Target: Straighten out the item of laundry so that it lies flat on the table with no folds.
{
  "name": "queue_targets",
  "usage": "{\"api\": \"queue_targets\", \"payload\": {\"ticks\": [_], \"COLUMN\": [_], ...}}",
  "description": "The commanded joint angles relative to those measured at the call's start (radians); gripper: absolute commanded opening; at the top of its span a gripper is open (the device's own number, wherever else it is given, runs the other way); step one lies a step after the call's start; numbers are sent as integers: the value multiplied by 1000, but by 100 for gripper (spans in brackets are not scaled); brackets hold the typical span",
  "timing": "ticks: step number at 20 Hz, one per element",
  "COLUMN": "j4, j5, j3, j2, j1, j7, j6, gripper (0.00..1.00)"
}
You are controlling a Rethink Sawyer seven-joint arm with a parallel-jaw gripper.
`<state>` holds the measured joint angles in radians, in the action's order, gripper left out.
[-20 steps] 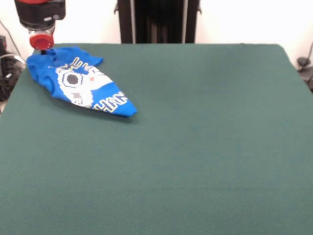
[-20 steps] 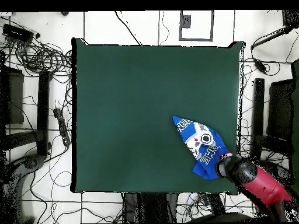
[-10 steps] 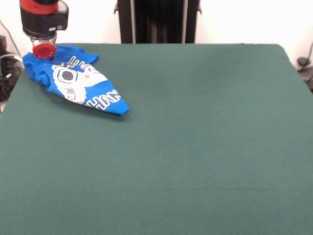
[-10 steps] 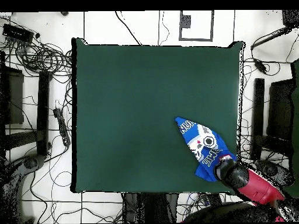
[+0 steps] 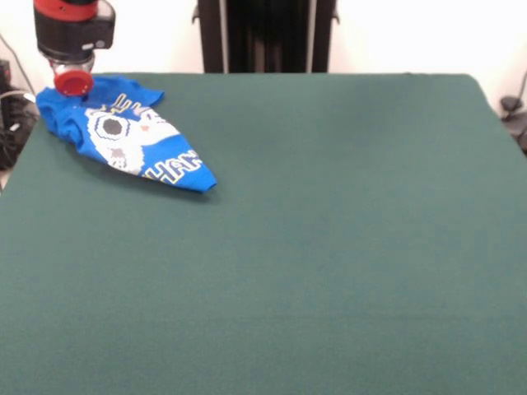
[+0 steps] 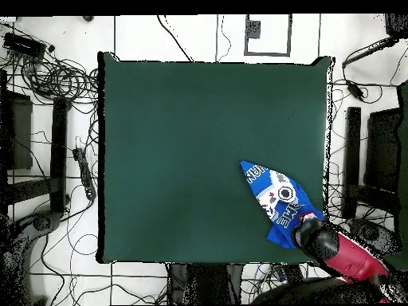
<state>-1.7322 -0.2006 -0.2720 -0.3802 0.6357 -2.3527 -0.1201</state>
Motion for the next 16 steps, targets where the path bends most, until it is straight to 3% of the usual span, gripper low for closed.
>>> {"api": "queue_targets", "payload": {"ticks": [1, 7, 16], "j4": [-31, -12, -11], "j5": [-9, 4, 192], "j3": [99, 207, 178], "j2": [139, 214, 260], "j1": [15, 18, -123], "j7": [-79, -114, -280], "j6": [37, 157, 190], "gripper": [0, 0, 0]}}
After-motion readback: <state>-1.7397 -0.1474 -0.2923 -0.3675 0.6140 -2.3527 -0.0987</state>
